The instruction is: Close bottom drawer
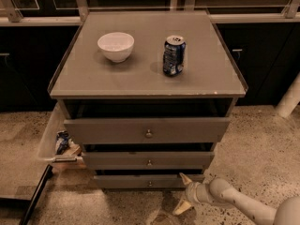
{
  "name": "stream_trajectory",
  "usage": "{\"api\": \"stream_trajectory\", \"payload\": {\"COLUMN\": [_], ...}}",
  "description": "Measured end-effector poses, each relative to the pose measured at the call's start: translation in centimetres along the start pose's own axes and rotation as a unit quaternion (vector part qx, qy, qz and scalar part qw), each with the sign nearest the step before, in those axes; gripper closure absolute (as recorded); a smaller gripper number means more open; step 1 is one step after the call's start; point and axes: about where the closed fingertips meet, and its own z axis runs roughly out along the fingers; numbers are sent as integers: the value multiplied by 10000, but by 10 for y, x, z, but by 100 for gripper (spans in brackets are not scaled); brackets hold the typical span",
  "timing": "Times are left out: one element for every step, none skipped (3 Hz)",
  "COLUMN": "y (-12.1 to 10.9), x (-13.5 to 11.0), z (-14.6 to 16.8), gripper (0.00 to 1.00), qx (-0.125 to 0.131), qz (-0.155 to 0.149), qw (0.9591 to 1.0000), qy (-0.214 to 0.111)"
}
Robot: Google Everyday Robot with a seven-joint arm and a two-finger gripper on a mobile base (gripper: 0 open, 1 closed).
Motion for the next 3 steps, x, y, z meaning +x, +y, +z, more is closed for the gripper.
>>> {"api": "stream_trajectory", "payload": {"y": [0, 11, 23], "x": [0, 2, 3], "z": [0, -13, -48], "gripper": [0, 0, 0], "qx": [0, -52, 5], "qz": [0, -135, -511], "qw": [10000, 9997, 9969], "qy": [0, 184, 597]}}
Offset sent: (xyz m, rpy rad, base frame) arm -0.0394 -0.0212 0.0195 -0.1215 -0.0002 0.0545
